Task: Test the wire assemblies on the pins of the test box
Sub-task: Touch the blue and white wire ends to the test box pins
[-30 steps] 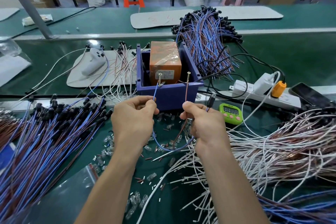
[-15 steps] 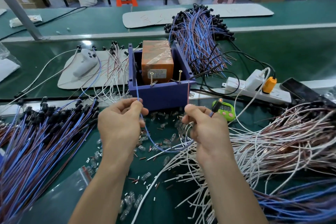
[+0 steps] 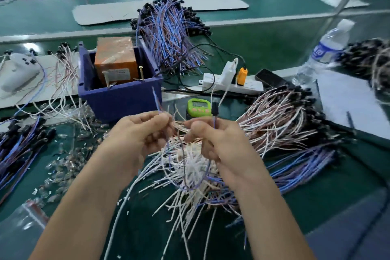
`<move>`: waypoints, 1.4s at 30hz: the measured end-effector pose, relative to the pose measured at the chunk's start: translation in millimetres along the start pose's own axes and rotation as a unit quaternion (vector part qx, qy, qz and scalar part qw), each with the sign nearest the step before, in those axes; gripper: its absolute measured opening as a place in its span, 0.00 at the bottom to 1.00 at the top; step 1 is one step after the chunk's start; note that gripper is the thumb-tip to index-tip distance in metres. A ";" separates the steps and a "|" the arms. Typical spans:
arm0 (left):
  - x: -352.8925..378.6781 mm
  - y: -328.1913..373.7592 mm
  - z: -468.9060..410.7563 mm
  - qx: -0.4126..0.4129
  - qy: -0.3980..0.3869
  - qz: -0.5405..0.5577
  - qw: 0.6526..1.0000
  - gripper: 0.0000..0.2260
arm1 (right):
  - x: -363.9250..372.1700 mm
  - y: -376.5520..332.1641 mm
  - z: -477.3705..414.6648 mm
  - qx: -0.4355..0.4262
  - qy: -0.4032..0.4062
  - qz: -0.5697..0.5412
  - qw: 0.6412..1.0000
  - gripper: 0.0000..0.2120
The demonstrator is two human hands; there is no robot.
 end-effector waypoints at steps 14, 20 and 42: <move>65.2 -80.1 17.9 -0.053 -0.068 -0.094 0.992 0.08 | -259.8 2.2 55.6 -0.043 0.370 0.063 0.926 0.14; 68.2 -83.6 26.1 0.010 -0.046 -0.359 0.932 0.14 | -298.6 13.0 56.9 0.020 0.456 0.293 0.840 0.18; 4.6 -15.4 25.0 0.147 0.163 -0.376 0.900 0.08 | 12.1 1.3 11.4 -0.179 0.080 0.314 0.929 0.22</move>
Point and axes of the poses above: each hand's wrist, its own z-axis away from the middle knuckle, its own x-axis out of the palm, y = z × x, the point moved 7 cm from there along -z, towards the middle knuckle, and after that the axes turned 1 degree about z, right-handed, at the moved point
